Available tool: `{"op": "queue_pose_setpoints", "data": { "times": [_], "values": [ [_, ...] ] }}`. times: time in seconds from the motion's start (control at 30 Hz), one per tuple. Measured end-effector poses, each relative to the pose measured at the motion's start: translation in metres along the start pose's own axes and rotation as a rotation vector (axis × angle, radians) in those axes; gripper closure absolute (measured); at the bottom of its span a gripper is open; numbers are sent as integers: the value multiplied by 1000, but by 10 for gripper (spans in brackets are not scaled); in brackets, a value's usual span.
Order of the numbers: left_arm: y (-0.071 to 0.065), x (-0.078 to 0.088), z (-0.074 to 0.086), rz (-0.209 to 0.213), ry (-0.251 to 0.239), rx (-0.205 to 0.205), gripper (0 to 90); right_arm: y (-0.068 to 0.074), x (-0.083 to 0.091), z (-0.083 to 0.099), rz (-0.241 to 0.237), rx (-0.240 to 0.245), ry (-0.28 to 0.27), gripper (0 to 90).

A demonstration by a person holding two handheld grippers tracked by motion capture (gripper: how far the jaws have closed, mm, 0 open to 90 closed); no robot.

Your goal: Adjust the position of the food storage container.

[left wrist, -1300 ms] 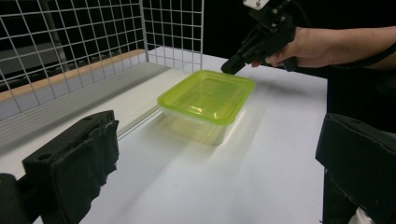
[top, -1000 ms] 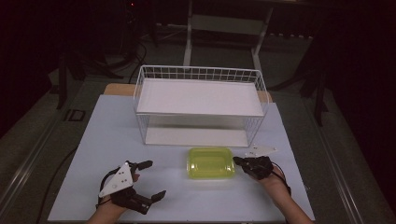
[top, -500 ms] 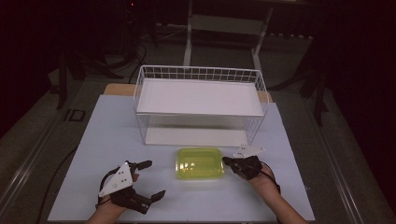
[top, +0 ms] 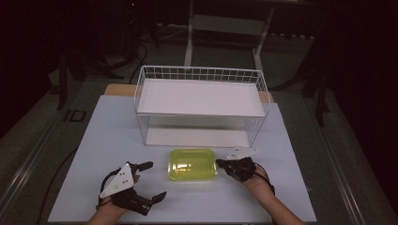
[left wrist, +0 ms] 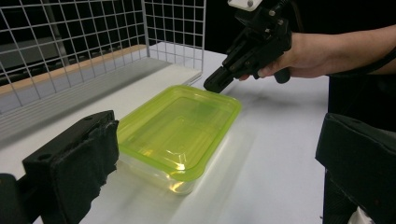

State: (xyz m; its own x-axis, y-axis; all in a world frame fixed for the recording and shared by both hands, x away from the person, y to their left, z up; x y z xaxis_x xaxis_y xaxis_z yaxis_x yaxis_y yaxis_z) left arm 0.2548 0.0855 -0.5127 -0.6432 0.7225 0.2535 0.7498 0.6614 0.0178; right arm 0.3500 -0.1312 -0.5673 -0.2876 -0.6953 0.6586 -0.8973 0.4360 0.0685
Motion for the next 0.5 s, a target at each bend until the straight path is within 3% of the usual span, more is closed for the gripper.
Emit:
{"op": "queue_pose_setpoints", "data": {
  "times": [0.23,0.33,0.4,0.5],
  "values": [
    [1,0,0,-1,-5,16,0,3,1,-6,24,21,-18,899],
    [3,0,-3,-3,-37,1,0,4,5,-10,25,11,-43,856],
    [6,-1,-4,-14,-38,1,0,3,11,-15,53,4,-76,774],
    [8,-1,-3,-17,-27,13,0,7,15,-20,39,-12,-101,588]
  ]
}}
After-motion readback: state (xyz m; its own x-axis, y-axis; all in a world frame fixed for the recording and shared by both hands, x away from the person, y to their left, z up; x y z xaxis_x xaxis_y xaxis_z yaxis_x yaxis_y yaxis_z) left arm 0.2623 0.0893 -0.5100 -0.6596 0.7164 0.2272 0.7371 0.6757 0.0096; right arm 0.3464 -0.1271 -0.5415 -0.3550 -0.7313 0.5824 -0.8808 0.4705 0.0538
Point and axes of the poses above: each handheld gripper's, and its own axes: x roughly backward along the jaws, z roughly out of its underside, y roughly to its left, the point moved 10 cm from there along -x, roughly forward along the jaws, and after that the axes turned 10 degrees about -z, right-handed, at the moved point
